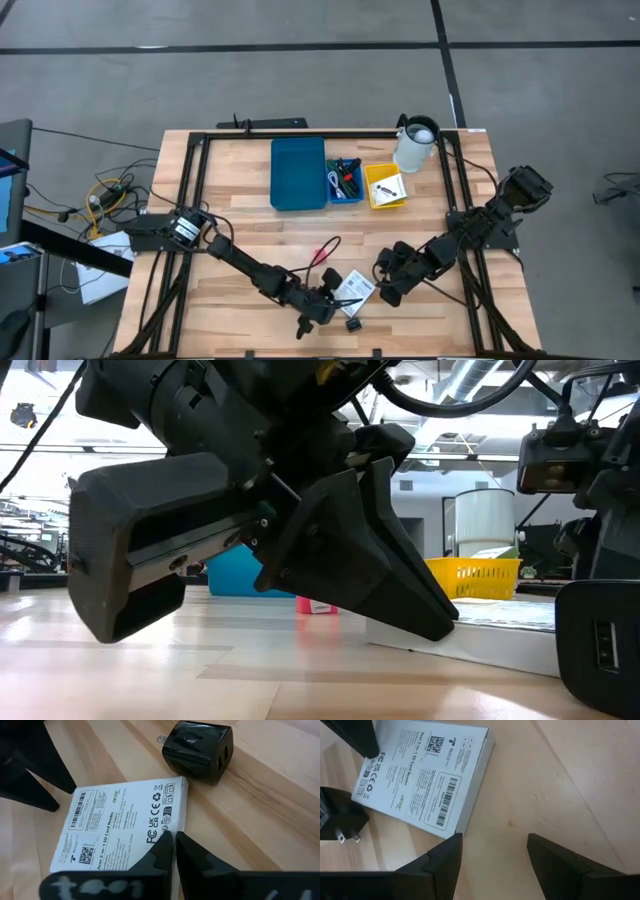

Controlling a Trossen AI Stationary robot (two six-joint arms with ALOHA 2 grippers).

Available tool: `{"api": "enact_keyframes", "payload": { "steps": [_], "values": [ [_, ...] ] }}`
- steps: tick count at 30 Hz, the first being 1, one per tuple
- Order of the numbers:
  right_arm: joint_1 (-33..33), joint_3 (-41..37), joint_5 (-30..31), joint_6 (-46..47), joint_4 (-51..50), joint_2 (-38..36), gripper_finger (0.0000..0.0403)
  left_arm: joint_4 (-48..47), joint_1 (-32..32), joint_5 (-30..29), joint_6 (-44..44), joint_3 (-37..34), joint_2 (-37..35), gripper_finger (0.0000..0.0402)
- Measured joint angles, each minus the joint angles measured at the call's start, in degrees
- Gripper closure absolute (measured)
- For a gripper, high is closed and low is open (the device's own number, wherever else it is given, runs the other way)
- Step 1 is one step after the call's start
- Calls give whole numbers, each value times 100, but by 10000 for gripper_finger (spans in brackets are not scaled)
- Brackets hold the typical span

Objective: Pick and place items into bin
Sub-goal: Put the card reader box into the yellow basket

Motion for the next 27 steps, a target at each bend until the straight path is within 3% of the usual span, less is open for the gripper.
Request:
{"api": "enact_keyframes", "payload": {
  "steps": [27],
  "values": [
    [-25, 2, -17, 3, -22, -7, 181, 0, -172, -140, -392, 0, 47, 401]
  ]
}}
